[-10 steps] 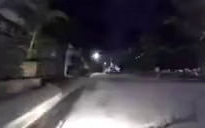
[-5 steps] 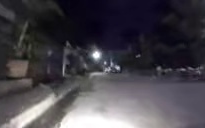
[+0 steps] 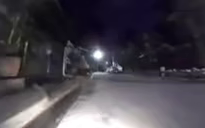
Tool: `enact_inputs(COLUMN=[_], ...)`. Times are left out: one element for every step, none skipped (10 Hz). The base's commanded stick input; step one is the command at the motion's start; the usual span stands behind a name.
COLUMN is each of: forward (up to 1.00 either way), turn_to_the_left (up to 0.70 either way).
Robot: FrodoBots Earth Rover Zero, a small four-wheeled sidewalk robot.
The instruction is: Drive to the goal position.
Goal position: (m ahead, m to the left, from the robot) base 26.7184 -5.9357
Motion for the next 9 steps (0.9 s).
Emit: enact_inputs(forward=[0.7,0.7,0.7,0.7,0.7,0.7,0.7,0.7,0.7], turn_to_the_left=[0.0,0.0,0.0,0.0,0.0,0.0,0.0,0.0,0.0])
